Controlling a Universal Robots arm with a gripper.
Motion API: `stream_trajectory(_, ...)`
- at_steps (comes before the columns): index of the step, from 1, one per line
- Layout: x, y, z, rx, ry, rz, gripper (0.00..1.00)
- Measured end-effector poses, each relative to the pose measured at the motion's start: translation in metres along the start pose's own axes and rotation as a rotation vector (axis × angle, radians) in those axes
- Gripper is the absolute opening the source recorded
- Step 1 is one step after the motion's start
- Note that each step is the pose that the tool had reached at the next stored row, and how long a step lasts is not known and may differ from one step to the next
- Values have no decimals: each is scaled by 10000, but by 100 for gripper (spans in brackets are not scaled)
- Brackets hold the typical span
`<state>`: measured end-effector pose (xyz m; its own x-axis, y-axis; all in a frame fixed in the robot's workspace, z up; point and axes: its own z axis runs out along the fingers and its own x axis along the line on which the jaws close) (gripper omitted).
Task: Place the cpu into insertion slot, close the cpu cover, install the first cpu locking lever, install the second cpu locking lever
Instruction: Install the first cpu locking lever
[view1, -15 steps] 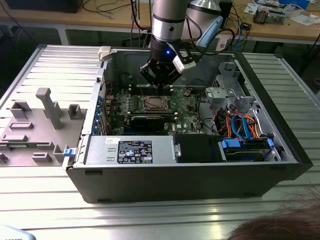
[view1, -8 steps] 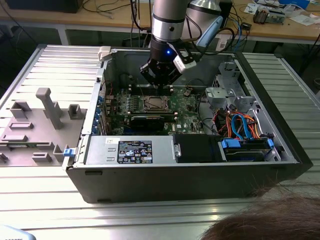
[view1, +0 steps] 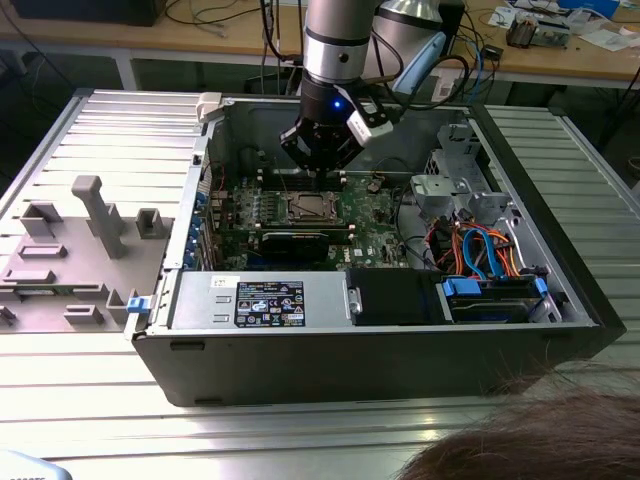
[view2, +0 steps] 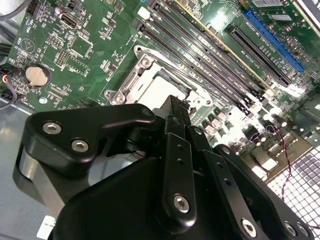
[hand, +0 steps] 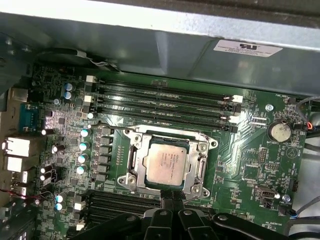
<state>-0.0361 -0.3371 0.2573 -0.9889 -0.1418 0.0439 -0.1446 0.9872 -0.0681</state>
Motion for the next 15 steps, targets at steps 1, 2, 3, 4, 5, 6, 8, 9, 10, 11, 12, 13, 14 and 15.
stream_trajectory(1, 0, 0, 0, 1, -1, -12, 11)
stream_trajectory(2, 0, 0, 0, 1, -3, -32, 11)
stream_trajectory(3, 0, 0, 0, 2, -3, -49, 11)
stream_trajectory(4, 0, 0, 0, 3, -5, -68, 11)
stream_trajectory(5, 0, 0, 0, 3, -6, -82, 11)
stream_trajectory(6, 0, 0, 0, 5, -7, -95, 11)
stream_trajectory(8, 0, 0, 0, 5, -9, -118, 11)
stream_trajectory(9, 0, 0, 0, 6, -9, -128, 11)
stream_trajectory(10, 0, 0, 0, 6, -10, -139, 11)
stream_trajectory(11, 0, 0, 0, 7, -11, -150, 11)
stream_trajectory(12, 0, 0, 0, 7, -12, -165, 11)
stream_trajectory(13, 0, 0, 0, 8, -12, -174, 11)
stream_trajectory(14, 0, 0, 0, 8, -13, -189, 11)
stream_trajectory(15, 0, 0, 0, 9, -14, -198, 11)
